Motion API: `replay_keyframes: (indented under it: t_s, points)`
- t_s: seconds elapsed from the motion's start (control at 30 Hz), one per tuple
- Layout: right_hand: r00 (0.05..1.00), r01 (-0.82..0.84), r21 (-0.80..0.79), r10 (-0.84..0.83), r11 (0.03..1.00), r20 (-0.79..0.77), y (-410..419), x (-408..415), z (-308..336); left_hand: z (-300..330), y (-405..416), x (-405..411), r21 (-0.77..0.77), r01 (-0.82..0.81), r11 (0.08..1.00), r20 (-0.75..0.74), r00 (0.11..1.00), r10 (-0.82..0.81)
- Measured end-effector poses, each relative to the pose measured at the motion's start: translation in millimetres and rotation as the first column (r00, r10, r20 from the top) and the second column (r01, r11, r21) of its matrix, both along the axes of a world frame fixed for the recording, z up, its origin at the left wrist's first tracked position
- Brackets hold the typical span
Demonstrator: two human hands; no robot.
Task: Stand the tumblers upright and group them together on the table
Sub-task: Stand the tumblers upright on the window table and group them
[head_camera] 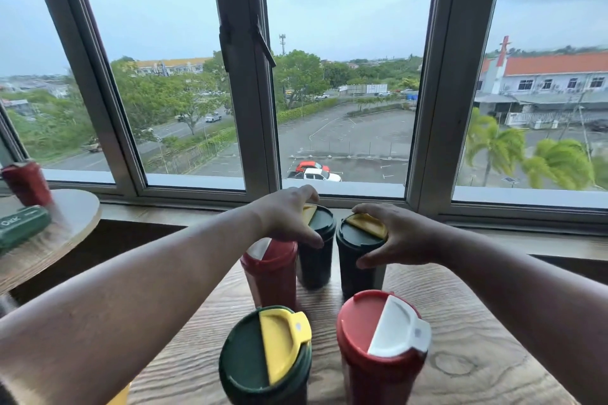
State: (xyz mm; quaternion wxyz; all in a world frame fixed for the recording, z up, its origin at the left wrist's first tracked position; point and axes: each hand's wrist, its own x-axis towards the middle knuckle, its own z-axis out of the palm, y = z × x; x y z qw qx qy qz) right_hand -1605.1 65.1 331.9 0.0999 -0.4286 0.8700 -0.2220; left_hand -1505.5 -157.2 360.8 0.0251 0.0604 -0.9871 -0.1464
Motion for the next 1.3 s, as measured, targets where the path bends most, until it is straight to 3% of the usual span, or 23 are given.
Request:
replay_keyframes:
  t_s: [0.27,0.5,0.67,0.8,0.9,1.03,1.13,1.2,1.3]
  points:
    - [1.0,0.006,-0.05,-0.007,0.999,-0.003,1.6,0.7,-4.3,0.6,-2.1,8.6,0.02,-0.008,1.0,0.01,1.0,0.008]
    - [0.999,-0.021,-0.081,0.018,0.997,-0.036,4.0,7.0,-4.1,1.8,-9.8,66.8,0.163,-0.065,0.984,-0.157,0.983,0.091]
    - [0.999,-0.019,-0.08,0.017,0.997,-0.03,3.9,4.8,-5.2,-15.2,-13.3,89.0,0.106,-0.084,0.991,-0.148,0.984,0.099]
    - [1.0,-0.019,-0.048,0.019,0.999,-0.006,3.9,7.0,-1.9,-24.3,-14.6,93.1,0.149,-0.077,0.986,-0.159,0.982,0.101]
    - [1.0,-0.024,0.011,0.024,1.0,-0.004,12.7,13.6,3.1,-23.4,-11.4,109.2,0.118,-0.05,0.992,-0.271,0.959,0.081]
    - [0.995,0.014,-0.27,-0.042,0.963,-0.095,36.9,37.5,8.2,-21.1,3.3,148.9,0.246,0.019,0.969,-0.459,0.883,0.099]
    - [0.999,0.038,-0.379,-0.035,0.925,0.016,54.4,65.2,6.0,-26.9,12.4,174.6,0.38,0.107,0.919,-0.429,0.9,0.073]
    - [0.993,0.014,-0.345,0.028,0.939,0.114,65.0,83.0,2.6,-33.8,16.1,185.3,0.376,0.139,0.916,-0.386,0.922,0.018]
    - [0.991,-0.027,-0.25,0.059,0.968,0.12,76.4,100.2,-2.7,-41.7,20.9,194.7,0.319,0.122,0.94,-0.324,0.946,-0.013]
